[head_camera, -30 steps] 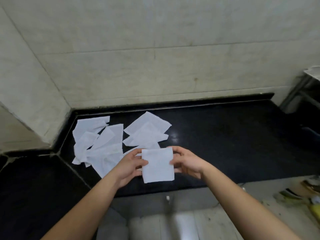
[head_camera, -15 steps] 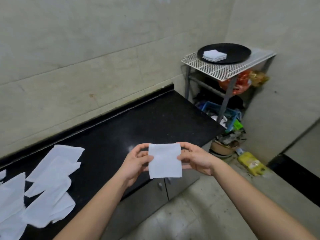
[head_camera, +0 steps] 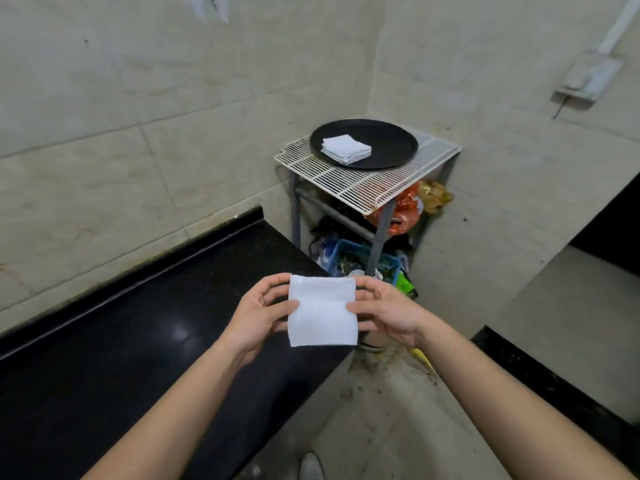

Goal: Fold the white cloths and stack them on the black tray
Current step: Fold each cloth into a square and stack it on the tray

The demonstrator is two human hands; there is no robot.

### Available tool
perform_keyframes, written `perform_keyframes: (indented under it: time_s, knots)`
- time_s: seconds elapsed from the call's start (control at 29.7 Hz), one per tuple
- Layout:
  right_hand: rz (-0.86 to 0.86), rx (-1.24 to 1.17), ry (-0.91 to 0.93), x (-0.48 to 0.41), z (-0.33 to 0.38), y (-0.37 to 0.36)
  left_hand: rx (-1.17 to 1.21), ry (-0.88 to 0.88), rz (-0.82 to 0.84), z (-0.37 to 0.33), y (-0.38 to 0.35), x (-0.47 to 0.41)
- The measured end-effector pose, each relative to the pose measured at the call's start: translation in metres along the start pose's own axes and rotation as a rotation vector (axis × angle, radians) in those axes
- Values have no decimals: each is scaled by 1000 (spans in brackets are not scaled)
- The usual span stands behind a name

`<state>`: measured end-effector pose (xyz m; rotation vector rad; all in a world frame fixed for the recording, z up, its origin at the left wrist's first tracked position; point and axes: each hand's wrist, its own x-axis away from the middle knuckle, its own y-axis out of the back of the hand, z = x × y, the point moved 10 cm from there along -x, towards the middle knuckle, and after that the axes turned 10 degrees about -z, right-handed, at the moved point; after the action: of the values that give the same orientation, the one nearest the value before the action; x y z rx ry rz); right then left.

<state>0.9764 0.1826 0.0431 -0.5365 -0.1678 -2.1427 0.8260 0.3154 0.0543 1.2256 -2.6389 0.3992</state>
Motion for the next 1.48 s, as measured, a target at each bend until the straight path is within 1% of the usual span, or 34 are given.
perform_keyframes:
  time_s: [0.13, 0.2, 0.34, 0.5, 0.61, 0.67, 0.74, 0.81, 0.91, 0.98, 1.04, 1.11, 1.18, 1.24, 1.48]
  knots:
    - [-20, 60, 29, -19, 33, 20, -21, -26, 24, -24, -24, -31]
    - [-51, 51, 56, -44, 66, 35, -22, -39, 37, -46, -37, -68]
    - [-61, 37, 82, -80, 112, 57, -42, -38, 61, -81, -60, -123]
    - [-62, 34, 106, -127, 158, 78, -27, -50, 26, -111, -82, -179]
    - [-62, 85, 120, -158, 181, 91, -31, -68, -13, -123, -94, -209]
    - [-93, 103, 142, -175, 194, 99, -12, -75, -53, -129, -98, -225]
    - [-96, 106, 172, -199, 212, 109, 9, -66, -97, -136, -105, -247]
    - [-60, 118, 181, -245, 241, 127, 21, -81, -187, -148, -119, -291]
    - [-87, 115, 205, -272, 263, 137, 71, -74, -249, -158, -125, -314]
    - [-50, 120, 177, -323, 283, 161, 85, -60, -364, -159, -142, -357]
    - [-49, 136, 181, -351, 292, 169, 94, -48, -412, -163, -148, -373]
    - [-3, 156, 160, -385, 305, 173, 102, -33, -489, -165, -152, -398]
    - [57, 178, 131, -417, 311, 173, 130, -14, -550, -168, -155, -416]
    - [86, 181, 118, -434, 312, 169, 151, -12, -565, -169, -154, -427]
    - [177, 206, 63, -479, 301, 165, 107, 20, -686, -152, -146, -448]
